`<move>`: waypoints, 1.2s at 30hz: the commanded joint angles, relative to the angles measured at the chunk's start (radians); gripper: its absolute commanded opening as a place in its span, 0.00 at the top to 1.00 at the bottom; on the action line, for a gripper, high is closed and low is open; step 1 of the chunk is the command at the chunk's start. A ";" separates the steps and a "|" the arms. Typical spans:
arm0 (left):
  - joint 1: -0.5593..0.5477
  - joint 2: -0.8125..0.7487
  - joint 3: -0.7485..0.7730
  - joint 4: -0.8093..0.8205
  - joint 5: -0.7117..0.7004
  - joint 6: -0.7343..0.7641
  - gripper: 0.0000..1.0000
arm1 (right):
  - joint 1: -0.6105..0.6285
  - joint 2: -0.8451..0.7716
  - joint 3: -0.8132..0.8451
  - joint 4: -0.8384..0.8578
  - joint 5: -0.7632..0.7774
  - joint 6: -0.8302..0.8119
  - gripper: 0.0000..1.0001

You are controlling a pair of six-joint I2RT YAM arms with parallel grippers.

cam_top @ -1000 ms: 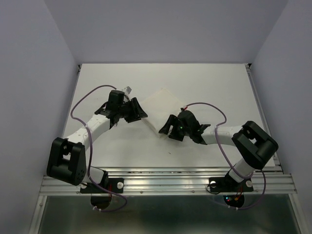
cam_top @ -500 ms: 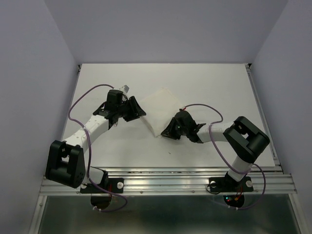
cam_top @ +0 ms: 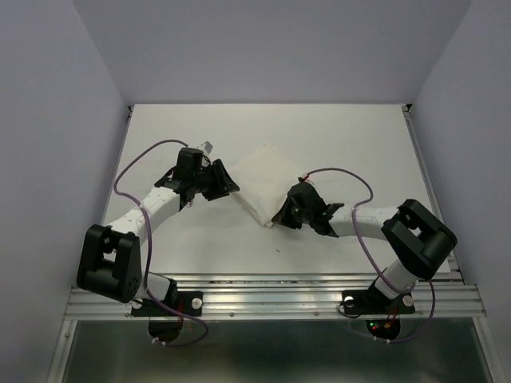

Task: Fold the napkin into a case and place the utensils inside
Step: Smooth out the lower triangle-folded napkin at the center of the board.

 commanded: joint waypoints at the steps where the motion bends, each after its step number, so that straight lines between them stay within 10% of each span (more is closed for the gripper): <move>1: 0.001 0.023 -0.002 0.024 0.010 0.013 0.46 | 0.049 -0.074 0.038 -0.086 0.098 -0.095 0.90; 3: 0.001 0.030 0.001 0.026 -0.003 0.013 0.46 | 0.073 -0.073 0.070 -0.136 0.138 -0.130 0.83; 5: 0.001 0.038 0.009 0.026 -0.006 0.012 0.46 | 0.115 -0.065 0.118 -0.182 0.166 -0.153 0.53; 9: 0.001 0.055 0.021 0.020 -0.007 0.015 0.46 | 0.184 -0.018 0.212 -0.255 0.268 -0.216 0.45; 17: 0.007 0.052 0.033 0.001 -0.053 0.004 0.51 | 0.216 0.094 0.322 -0.293 0.347 -0.314 0.51; 27: 0.009 0.165 0.046 -0.006 -0.104 -0.022 0.99 | 0.216 0.160 0.381 -0.304 0.384 -0.357 0.68; 36: 0.078 0.182 0.041 0.050 -0.158 -0.102 1.00 | 0.216 0.113 0.354 -0.296 0.411 -0.343 0.84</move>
